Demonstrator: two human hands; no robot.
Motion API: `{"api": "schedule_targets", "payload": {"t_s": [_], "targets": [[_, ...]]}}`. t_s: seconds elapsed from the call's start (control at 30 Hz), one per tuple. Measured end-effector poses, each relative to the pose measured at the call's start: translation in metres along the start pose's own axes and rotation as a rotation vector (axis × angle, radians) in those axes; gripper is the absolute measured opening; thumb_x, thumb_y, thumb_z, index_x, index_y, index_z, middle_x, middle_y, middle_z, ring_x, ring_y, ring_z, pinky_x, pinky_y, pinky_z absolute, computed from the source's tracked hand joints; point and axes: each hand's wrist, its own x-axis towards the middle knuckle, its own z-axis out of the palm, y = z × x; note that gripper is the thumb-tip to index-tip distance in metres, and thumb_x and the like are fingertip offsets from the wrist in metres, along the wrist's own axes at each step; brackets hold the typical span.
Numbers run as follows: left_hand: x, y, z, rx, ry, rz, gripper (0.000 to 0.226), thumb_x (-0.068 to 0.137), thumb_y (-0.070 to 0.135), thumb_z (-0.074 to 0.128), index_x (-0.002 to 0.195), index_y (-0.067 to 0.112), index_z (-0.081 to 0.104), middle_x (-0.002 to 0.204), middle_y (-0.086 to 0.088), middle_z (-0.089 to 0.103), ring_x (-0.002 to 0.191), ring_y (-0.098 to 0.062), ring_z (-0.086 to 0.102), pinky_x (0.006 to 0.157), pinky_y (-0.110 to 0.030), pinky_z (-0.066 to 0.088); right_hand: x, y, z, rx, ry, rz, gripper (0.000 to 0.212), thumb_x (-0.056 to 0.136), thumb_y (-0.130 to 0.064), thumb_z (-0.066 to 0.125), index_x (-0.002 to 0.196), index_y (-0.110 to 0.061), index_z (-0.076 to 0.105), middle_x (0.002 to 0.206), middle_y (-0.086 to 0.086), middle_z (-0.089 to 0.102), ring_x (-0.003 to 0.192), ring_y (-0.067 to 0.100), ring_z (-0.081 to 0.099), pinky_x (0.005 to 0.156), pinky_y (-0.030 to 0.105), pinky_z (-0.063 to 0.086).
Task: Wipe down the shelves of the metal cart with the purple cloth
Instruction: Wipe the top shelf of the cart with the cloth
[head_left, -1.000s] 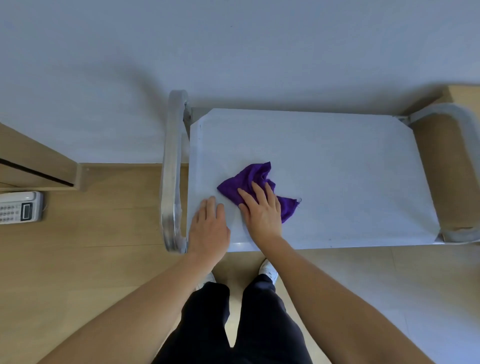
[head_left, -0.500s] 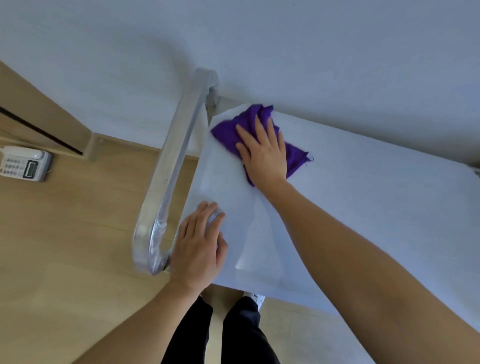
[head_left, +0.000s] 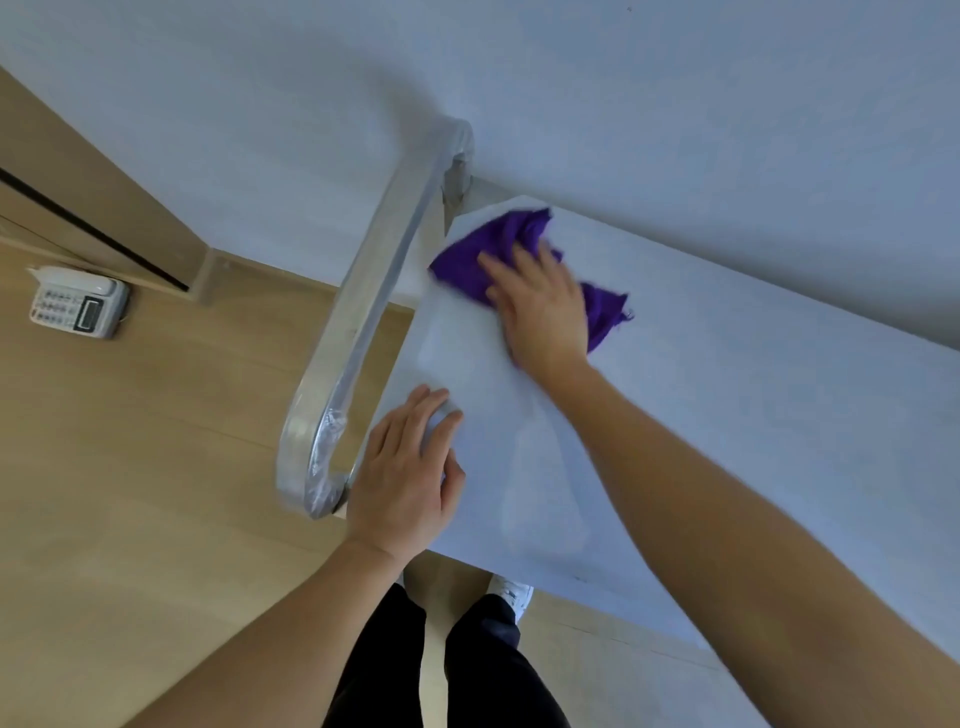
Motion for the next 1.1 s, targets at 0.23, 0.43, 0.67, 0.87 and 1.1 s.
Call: {"api": "schedule_targets", "payload": {"t_s": [0.23, 0.43, 0.67, 0.87, 1.1], "targets": [[0.006, -0.004, 0.005, 0.01, 0.011, 0.007, 0.037, 0.091, 0.017, 0.049, 0.125, 0.009, 0.059, 0.142, -0.011, 0.05, 0.14, -0.027, 0.039, 0.111, -0.041, 0.036, -0.015, -0.028, 0.008, 0.037, 0.077, 0.145, 0.038, 0.097, -0.027, 0.049, 0.135, -0.029, 0.053, 0.142, 0.005, 0.051, 0.135, 0.035, 0.041, 0.11, 0.046, 0.034], [0.004, -0.001, 0.003, -0.045, 0.018, -0.018, 0.043, 0.091, 0.017, 0.049, 0.131, 0.003, 0.052, 0.139, -0.013, 0.053, 0.132, -0.028, 0.048, 0.111, -0.04, 0.037, -0.135, -0.065, 0.002, 0.036, 0.067, 0.171, 0.041, 0.095, -0.024, 0.056, 0.135, -0.029, 0.053, 0.142, 0.003, 0.052, 0.135, 0.032, 0.042, 0.109, 0.045, 0.037], [0.011, 0.0, -0.001, -0.246, 0.04, -0.105, 0.05, 0.094, 0.014, 0.04, 0.143, 0.002, 0.037, 0.151, -0.015, 0.036, 0.14, -0.026, 0.036, 0.115, -0.037, 0.032, -0.124, -0.075, 0.003, 0.063, 0.119, 0.327, 0.037, 0.098, -0.023, 0.05, 0.135, -0.028, 0.054, 0.144, 0.002, 0.05, 0.138, 0.03, 0.039, 0.114, 0.045, 0.031], [-0.003, 0.001, -0.001, -0.235, 0.022, -0.029, 0.047, 0.096, 0.022, 0.038, 0.139, 0.003, 0.045, 0.139, -0.022, 0.045, 0.129, -0.034, 0.046, 0.104, -0.044, 0.042, -0.216, -0.084, -0.007, 0.042, 0.076, 0.181, 0.034, 0.098, -0.024, 0.052, 0.132, -0.026, 0.056, 0.139, -0.001, 0.055, 0.136, 0.028, 0.042, 0.112, 0.044, 0.035], [-0.008, 0.004, 0.009, 0.004, -0.054, 0.129, 0.046, 0.095, 0.021, 0.04, 0.139, 0.01, 0.049, 0.149, -0.018, 0.04, 0.143, -0.033, 0.032, 0.114, -0.046, 0.031, -0.179, -0.068, -0.007, 0.038, 0.227, 0.707, 0.039, 0.097, -0.021, 0.045, 0.135, -0.027, 0.053, 0.143, 0.003, 0.051, 0.137, 0.035, 0.038, 0.11, 0.051, 0.033]]}}
